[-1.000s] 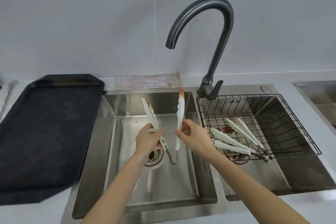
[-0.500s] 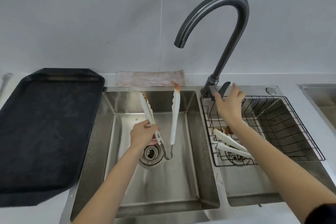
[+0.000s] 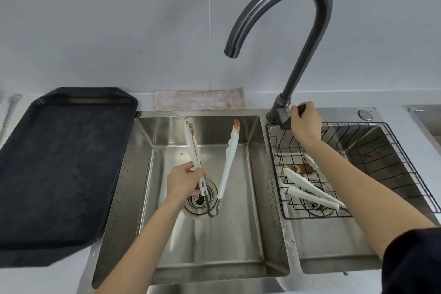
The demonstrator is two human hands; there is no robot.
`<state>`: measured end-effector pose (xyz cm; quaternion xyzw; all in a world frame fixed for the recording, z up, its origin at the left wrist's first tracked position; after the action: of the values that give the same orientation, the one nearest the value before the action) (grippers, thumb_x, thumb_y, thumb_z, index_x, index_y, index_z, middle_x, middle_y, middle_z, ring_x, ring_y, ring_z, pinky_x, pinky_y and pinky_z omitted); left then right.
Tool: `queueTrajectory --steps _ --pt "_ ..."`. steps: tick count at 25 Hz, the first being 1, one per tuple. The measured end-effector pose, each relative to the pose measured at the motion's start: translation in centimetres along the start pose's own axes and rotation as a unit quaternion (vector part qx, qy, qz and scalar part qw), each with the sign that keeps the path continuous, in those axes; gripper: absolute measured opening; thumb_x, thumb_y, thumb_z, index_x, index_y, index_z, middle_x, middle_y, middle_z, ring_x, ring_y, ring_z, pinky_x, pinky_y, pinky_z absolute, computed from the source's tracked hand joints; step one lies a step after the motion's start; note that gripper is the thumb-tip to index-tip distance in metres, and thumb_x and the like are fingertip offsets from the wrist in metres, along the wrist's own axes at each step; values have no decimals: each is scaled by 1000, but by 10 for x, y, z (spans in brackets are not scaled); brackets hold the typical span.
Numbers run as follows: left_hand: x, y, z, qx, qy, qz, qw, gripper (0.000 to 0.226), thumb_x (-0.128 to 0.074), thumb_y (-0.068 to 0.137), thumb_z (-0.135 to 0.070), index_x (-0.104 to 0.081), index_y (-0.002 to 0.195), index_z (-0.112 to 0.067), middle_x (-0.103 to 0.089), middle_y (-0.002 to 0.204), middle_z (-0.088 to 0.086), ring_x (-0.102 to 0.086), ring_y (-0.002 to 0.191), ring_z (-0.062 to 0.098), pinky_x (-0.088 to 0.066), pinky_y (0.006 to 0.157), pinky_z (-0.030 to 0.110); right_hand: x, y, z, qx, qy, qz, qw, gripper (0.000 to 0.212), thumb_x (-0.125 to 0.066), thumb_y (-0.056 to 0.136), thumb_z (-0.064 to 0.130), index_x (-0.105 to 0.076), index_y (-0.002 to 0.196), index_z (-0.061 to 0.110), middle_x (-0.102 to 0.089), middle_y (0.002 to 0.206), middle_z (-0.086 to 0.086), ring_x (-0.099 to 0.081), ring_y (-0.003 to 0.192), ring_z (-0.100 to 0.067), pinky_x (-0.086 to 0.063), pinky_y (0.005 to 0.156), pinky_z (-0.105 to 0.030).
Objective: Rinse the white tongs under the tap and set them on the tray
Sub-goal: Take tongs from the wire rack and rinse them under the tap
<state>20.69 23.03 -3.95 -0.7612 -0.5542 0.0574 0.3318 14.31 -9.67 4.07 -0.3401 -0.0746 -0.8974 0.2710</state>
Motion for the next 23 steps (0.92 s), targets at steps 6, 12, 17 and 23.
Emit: queueTrajectory --steps 6,12,17,23 --pt "4 -2 8 2 0 -4 1000 30 -54 82 -5 -58 62 -27 -67 70 7 -66 72 25 -60 67 37 -2 -8 -10 -16 42 1 999 29 -42 96 19 -51 113 -3 -55 96 -11 -49 84 -22 -35 72 -30" --pt "5 -4 11 -4 10 1 1000 29 -55 82 -7 -58 61 -28 -67 71 7 -65 65 21 -57 51 24 -2 -12 -11 -21 56 -5 998 30 -41 96 18 -50 114 -4 -61 109 -19 -50 88 -24 -34 74 -27" --pt "4 -4 12 -5 13 7 1000 26 -56 82 -9 -61 63 -26 -66 68 4 -64 64 19 -57 48 21 0 -15 -12 -37 61 -3 997 29 -41 96 16 -50 115 -4 -61 114 -22 -46 88 -20 -32 76 -25" --pt "2 -2 13 -7 8 7 1000 26 -53 81 -6 -61 64 -24 -66 69 4 -65 66 20 -59 59 29 -4 -46 1 6 111 -48 993 49 -47 93 10 -29 137 -2 -23 141 -19 -49 105 -24 -45 96 -33"
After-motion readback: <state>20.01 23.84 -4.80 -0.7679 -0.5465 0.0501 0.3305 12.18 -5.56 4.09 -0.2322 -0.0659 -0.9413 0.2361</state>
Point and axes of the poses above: each hand's wrist, its own y-axis towards the middle knuckle, its own x-axis out of the back of the hand, z = x × y, the point moved 10 cm from there along y, towards the middle knuckle
